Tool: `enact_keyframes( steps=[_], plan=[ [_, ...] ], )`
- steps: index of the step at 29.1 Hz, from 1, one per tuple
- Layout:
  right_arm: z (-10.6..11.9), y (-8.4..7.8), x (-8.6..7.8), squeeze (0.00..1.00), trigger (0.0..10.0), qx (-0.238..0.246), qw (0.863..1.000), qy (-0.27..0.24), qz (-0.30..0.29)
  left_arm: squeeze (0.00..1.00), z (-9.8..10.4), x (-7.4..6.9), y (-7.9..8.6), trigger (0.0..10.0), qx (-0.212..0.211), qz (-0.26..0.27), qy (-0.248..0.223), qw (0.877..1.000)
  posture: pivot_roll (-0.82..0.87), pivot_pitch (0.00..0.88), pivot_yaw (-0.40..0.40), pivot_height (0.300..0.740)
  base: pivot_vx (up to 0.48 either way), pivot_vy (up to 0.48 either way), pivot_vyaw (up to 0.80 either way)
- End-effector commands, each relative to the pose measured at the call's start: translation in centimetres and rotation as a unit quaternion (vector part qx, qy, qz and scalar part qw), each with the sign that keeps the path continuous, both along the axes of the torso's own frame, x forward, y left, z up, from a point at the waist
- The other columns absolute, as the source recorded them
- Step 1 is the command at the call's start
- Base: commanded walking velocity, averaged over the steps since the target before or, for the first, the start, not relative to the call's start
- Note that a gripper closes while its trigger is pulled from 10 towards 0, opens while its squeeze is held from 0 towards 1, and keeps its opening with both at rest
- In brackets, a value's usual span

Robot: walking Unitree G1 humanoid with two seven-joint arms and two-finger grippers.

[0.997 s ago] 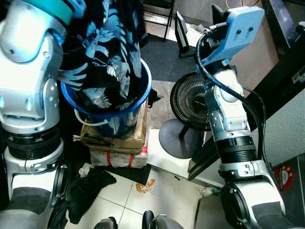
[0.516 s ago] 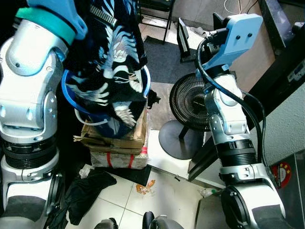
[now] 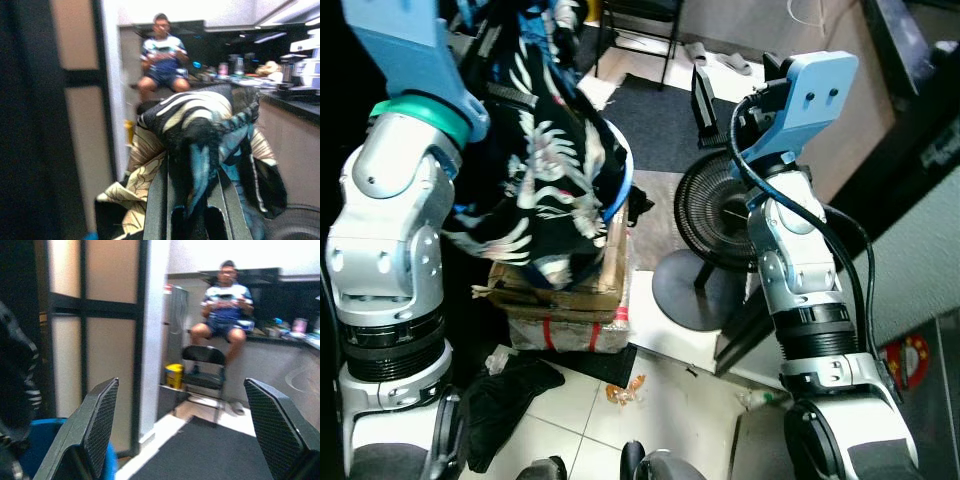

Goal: Clothes washing

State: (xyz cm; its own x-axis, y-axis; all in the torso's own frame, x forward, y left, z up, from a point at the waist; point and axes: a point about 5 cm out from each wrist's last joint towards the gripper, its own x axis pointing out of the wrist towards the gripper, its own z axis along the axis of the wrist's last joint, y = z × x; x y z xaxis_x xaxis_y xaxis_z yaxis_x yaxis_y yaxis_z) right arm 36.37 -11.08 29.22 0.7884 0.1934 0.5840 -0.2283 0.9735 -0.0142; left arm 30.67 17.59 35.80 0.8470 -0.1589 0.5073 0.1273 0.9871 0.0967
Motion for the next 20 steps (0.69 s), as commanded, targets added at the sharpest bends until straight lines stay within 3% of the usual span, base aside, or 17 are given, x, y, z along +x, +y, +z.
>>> enact_keyframes(
  steps=[1,20],
  plan=[
    [-0.6,-0.5,0.0,0.0,10.0,0.008,1.0,0.011,-0.008,0.0,-0.7,0.1,-0.2,10.0,-0.007,-0.009,0.013,1.0,0.11,0.068,-0.042,0.74,0.0,0.0,-0.8],
    [0.6,-0.7,-0.2,0.0,10.0,0.008,1.0,-0.008,-0.011,0.0,0.6,-0.3,-0.9,10.0,0.03,-0.021,-0.014,0.999,0.11,0.069,-0.039,0.74,0.0,0.0,-0.8]
  ],
)
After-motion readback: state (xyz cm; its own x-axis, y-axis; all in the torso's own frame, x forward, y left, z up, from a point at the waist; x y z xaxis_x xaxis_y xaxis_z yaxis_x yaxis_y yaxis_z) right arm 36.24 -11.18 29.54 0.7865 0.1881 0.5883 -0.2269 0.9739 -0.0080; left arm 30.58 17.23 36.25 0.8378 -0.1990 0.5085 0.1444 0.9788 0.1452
